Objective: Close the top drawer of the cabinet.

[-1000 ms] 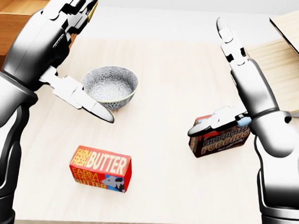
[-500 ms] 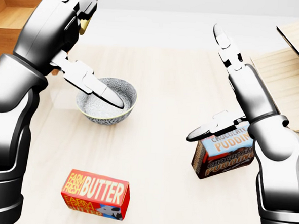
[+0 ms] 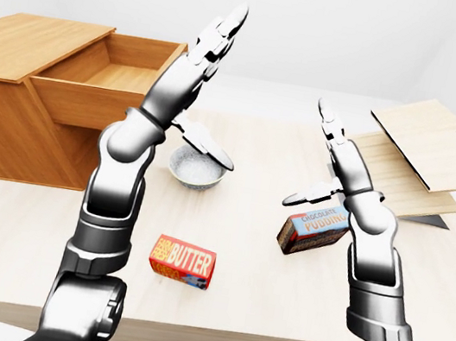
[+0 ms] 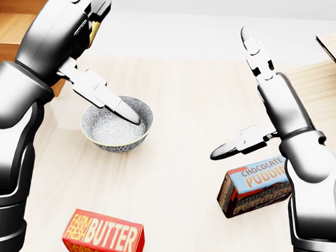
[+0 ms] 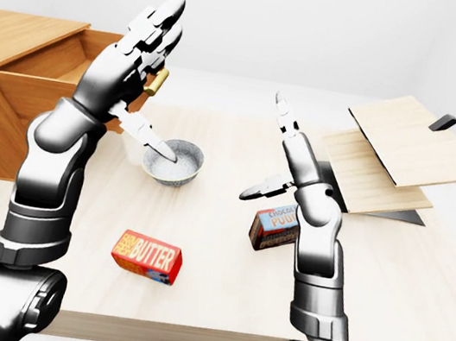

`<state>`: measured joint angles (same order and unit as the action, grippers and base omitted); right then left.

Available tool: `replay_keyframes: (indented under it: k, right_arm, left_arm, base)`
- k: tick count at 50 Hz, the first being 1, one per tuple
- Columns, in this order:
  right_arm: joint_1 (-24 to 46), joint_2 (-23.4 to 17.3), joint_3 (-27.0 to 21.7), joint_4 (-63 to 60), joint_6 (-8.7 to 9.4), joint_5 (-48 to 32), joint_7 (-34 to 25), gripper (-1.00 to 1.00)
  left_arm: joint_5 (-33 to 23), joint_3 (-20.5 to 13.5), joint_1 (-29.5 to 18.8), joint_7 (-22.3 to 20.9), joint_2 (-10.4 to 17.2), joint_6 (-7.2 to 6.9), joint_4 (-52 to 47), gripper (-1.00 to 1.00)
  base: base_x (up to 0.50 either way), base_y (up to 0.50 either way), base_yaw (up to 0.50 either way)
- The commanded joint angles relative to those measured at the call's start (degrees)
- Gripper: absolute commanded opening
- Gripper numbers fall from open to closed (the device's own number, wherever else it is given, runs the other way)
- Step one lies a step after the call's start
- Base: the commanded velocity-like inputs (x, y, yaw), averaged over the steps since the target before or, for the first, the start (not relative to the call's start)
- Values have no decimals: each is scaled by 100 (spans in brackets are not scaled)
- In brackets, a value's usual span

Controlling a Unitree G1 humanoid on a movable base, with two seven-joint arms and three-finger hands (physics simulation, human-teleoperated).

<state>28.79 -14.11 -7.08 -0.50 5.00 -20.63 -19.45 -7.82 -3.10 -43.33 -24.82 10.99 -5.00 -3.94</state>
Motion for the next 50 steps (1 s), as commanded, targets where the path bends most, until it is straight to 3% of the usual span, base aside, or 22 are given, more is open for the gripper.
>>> replay_keyframes:
  k: [1,17,30,43,50]
  right_arm:
    - [-63,-15,34,-64,0,-111,55,100]
    - [-48,38,-1,-143,0,-268,60,100]
    - [-27,20,-14,-40,0,-189,226,100]
    - [-126,26,-14,-175,0,-212,204,100]
    - [-162,11,-59,-85,0,-181,235,100]
  left_arm:
    - [-23,-1,82,-41,3,0,-77,100]
    - [-94,24,104,-81,-25,0,-143,100]
    - [-93,63,118,-114,-77,0,-136,100]
    - [-198,431,101,-67,-567,0,198,100]
    - [-341,542,162,-63,-823,0,895,100]
  base:
    - [0,0,0]
    - [0,47,0]
    - [0,0,0]
    - [0,0,0]
    - [0,0,0]
